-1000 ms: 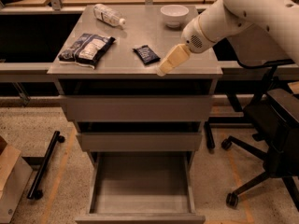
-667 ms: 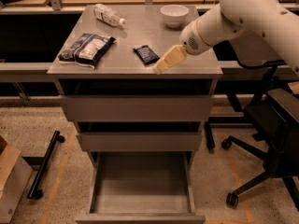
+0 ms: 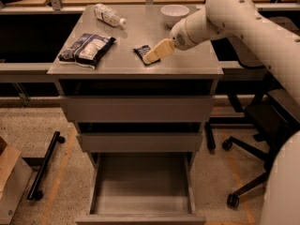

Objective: Place rxbar blueberry into bottom drawer

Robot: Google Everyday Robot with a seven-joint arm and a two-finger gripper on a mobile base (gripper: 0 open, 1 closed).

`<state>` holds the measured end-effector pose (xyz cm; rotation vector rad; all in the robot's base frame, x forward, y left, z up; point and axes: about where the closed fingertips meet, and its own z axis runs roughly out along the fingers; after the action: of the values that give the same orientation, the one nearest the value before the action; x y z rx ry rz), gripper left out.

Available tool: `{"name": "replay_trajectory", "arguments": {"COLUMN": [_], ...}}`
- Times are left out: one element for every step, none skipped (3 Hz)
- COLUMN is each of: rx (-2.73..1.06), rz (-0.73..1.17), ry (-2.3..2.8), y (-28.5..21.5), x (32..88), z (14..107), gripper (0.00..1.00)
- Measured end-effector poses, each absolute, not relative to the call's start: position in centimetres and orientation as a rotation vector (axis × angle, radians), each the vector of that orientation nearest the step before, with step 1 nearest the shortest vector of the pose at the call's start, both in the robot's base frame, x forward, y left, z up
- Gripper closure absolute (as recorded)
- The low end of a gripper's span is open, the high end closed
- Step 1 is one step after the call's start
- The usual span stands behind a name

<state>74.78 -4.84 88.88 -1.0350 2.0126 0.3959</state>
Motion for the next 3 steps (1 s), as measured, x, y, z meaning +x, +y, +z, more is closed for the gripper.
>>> {"name": "replay_trajectory", "arguments": {"rx": [-0.984, -0.967, -0.960], "rz": [0.422, 0.446, 0.473], "ry": [2.018, 2.030, 2.053], "y": [-4.0, -2.6, -1.4], "x": [77.6, 79.7, 81.1], "z": [87.5, 86.0, 84.4], "gripper": [0.00, 0.00, 0.00]}}
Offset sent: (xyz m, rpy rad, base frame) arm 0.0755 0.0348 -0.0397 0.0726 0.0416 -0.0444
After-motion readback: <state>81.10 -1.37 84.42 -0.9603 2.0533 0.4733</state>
